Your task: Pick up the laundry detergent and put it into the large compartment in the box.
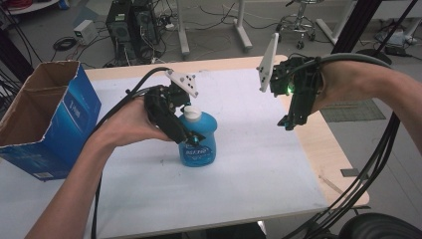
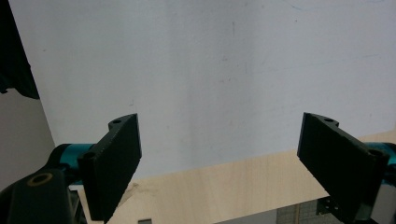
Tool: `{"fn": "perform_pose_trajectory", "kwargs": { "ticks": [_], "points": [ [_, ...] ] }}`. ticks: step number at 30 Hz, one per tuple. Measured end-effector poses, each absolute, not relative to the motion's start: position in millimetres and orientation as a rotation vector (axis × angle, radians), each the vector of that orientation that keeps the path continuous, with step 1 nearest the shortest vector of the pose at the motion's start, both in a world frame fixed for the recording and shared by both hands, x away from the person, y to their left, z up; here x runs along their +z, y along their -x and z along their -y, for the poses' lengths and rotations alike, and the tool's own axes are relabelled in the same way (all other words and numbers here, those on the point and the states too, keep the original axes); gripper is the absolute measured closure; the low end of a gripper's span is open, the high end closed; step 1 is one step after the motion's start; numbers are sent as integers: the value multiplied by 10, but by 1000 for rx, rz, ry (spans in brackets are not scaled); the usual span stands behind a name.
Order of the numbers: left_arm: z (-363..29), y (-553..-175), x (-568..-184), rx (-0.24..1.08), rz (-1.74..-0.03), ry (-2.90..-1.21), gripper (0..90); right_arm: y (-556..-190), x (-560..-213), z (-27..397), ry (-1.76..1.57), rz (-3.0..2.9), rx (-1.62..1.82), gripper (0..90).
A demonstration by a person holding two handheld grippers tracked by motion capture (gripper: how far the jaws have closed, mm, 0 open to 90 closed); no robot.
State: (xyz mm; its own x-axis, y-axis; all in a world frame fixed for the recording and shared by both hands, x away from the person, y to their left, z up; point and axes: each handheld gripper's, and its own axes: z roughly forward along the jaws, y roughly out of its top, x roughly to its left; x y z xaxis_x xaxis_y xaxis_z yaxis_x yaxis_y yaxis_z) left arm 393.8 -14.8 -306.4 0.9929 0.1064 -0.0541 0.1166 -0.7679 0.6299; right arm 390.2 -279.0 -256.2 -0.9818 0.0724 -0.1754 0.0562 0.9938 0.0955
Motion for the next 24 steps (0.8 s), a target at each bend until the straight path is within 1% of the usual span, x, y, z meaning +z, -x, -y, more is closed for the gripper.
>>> {"fn": "perform_pose_trajectory", "kwargs": {
  "ticks": [24],
  "points": [
    [180, -3927, -3040, -9, -147, -2476, 322, -3890, -2563, 2814, -110, -2954, 125, 129]
  ]
}}
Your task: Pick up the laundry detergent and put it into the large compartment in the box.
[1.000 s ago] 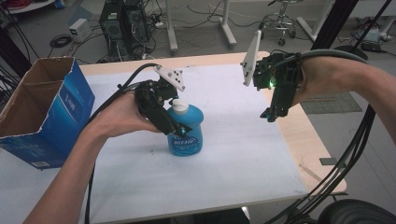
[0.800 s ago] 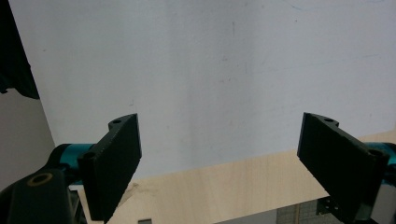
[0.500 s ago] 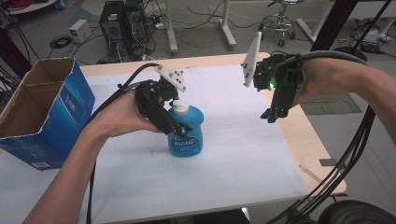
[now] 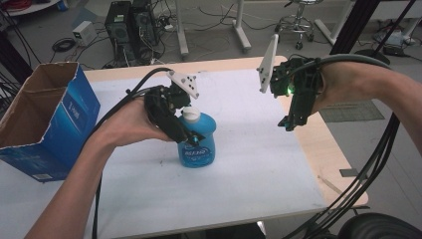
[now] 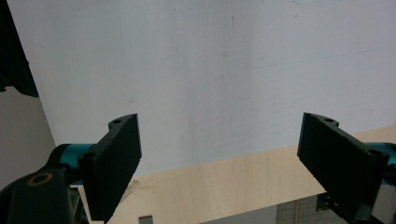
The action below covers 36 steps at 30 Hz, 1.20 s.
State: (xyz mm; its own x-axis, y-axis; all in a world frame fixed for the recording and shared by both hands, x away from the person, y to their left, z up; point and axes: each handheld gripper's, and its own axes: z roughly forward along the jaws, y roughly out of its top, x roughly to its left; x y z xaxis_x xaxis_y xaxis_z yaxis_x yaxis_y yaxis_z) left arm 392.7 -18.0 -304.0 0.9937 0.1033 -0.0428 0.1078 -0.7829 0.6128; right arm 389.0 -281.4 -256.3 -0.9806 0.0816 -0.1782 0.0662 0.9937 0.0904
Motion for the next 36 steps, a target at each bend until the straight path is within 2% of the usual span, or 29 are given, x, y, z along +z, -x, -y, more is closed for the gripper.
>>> {"fn": "perform_pose_trajectory", "kwargs": {
  "ticks": [5, 18, 36],
  "points": [
    [179, -3930, -3031, 2, -151, -2480, 372, -3891, -2565, 2812, -105, -2951, 116, 129],
    [189, -3919, -3019, 3, -169, -2487, 381, -3893, -2570, 2809, -105, -2948, 120, 129],
    [246, -3961, -2875, 75, -212, -2592, 383, -3889, -2564, 2838, -112, -2939, 124, 129]
  ]
}}
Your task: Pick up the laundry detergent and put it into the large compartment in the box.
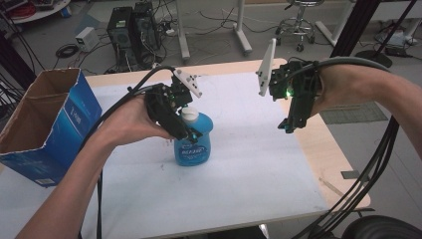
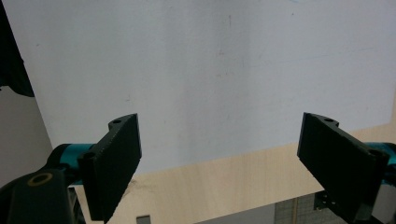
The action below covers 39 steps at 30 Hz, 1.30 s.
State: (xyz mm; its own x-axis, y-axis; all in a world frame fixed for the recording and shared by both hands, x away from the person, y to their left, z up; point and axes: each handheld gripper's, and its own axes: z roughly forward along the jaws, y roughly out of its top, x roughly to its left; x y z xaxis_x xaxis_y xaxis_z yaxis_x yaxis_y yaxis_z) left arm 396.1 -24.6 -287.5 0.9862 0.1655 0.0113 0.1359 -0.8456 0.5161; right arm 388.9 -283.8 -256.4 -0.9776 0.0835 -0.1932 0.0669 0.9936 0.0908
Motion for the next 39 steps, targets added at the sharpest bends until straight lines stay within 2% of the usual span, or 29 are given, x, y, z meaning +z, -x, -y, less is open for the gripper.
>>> {"fn": "perform_pose_trajectory", "kwargs": {
  "ticks": [18, 30, 39],
  "points": [
    [65, -4133, -2173, 108, -313, -2597, 383, -3899, -2540, 2828, -95, -2931, 124, 129],
    [-240, -4282, -1363, 188, -397, -2554, 383, -3907, -2537, 2842, -90, -2925, 130, 129],
    [-520, -4317, -1060, 225, -469, -2529, 383, -3892, -2522, 2851, -91, -2921, 136, 129]
  ]
}}
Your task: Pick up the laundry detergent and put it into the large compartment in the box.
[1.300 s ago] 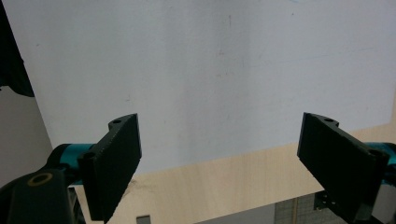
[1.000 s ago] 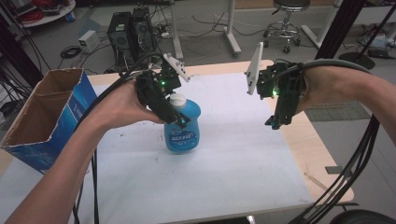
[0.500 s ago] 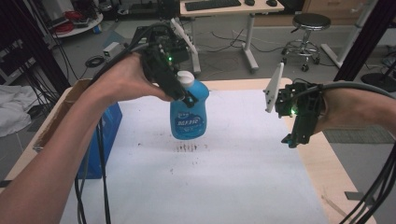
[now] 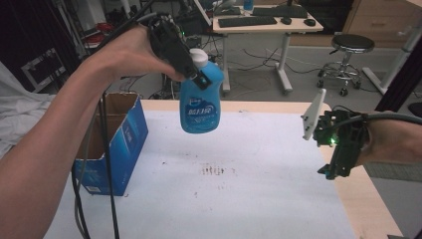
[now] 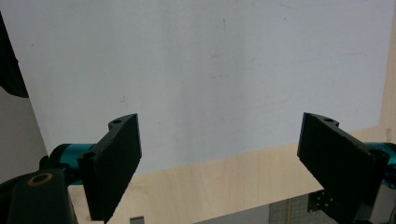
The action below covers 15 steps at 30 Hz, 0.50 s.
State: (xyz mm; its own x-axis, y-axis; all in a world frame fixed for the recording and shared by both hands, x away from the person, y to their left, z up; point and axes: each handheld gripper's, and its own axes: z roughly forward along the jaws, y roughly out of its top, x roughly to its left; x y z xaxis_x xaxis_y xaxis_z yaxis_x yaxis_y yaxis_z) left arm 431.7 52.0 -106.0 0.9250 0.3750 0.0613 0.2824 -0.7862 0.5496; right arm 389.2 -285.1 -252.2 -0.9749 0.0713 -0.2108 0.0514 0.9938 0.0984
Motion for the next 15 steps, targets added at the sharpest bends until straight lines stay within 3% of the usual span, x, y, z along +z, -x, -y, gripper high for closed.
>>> {"fn": "perform_pose_trajectory", "kwargs": {
  "ticks": [14, 15],
  "points": [
    [-1121, -4253, -812, 326, -635, -2500, 383, -3913, -2522, 2839, -78, -2919, 136, 129],
    [-1293, -4224, -779, 329, -682, -2481, 383, -3924, -2528, 2828, -74, -2918, 138, 129]
  ]
}}
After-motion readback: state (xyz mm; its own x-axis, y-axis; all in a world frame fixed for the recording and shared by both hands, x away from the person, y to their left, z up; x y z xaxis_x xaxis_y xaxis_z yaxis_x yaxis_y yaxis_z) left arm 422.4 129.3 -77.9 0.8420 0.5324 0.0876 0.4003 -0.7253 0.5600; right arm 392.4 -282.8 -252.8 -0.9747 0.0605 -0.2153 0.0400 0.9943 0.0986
